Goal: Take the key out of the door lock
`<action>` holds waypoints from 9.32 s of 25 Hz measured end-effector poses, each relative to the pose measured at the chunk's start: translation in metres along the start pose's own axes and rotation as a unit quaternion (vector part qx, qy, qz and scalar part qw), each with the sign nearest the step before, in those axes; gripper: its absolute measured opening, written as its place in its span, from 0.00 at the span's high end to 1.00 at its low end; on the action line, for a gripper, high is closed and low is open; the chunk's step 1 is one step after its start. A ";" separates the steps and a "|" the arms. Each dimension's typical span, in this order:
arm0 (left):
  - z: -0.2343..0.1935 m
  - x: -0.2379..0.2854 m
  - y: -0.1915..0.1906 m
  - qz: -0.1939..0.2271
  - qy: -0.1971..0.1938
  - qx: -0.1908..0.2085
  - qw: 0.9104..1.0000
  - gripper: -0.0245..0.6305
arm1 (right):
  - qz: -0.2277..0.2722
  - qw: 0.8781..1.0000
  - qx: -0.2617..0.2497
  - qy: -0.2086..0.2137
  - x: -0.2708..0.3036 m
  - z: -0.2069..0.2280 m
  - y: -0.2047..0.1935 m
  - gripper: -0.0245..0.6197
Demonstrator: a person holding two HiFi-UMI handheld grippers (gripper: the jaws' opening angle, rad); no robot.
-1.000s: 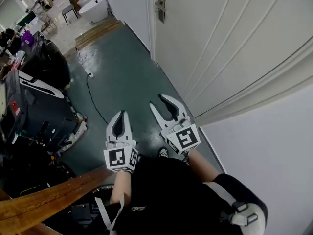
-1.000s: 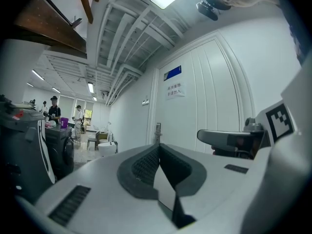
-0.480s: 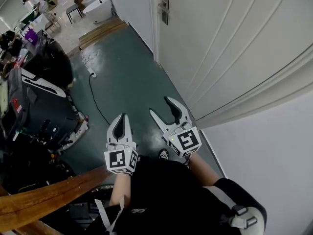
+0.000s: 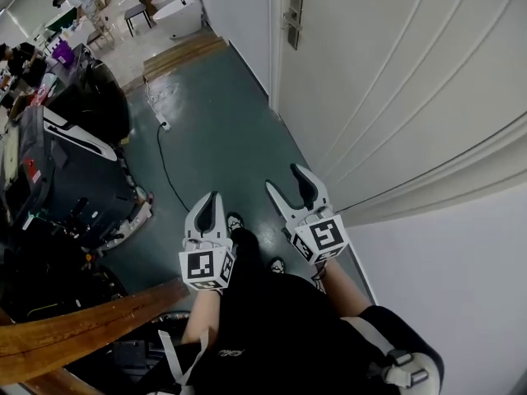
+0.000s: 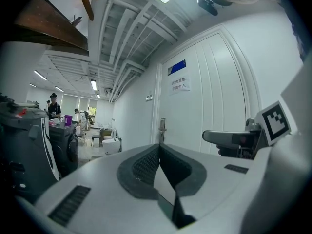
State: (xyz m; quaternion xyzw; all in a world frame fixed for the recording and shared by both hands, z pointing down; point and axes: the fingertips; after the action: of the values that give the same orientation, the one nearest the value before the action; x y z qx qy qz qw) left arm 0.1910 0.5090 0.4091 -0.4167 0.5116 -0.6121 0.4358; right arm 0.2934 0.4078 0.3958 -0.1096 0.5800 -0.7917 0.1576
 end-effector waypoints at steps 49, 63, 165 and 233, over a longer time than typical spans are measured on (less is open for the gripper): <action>-0.252 0.297 -0.053 -0.028 -0.081 -0.042 0.995 0.93 | -0.037 0.996 0.024 -0.074 0.368 0.068 -0.020 0.56; -0.248 0.395 -0.047 -0.027 -0.133 -0.023 0.990 0.93 | -0.014 0.992 0.042 -0.118 0.417 0.138 0.000 0.56; -0.060 0.837 -0.099 -0.122 -0.519 0.046 0.845 0.93 | 0.325 0.731 0.480 -0.360 0.515 0.534 -0.006 0.70; -0.057 0.838 -0.104 -0.126 -0.525 0.034 0.841 0.93 | 0.384 0.684 0.524 -0.330 0.520 0.531 -0.008 0.92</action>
State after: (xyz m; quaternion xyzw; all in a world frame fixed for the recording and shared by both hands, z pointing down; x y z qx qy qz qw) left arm -0.1029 -0.2700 0.5583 -0.7217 0.1284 -0.3679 0.5721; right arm 0.0000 -0.2547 0.5593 -0.0310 -0.0283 -0.7493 0.6609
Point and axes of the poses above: the fingertips, and each gripper's own axes: x forward along the fingers, z to its right, y out of its top, and after that the axes turned 11 degrees about x, right-handed
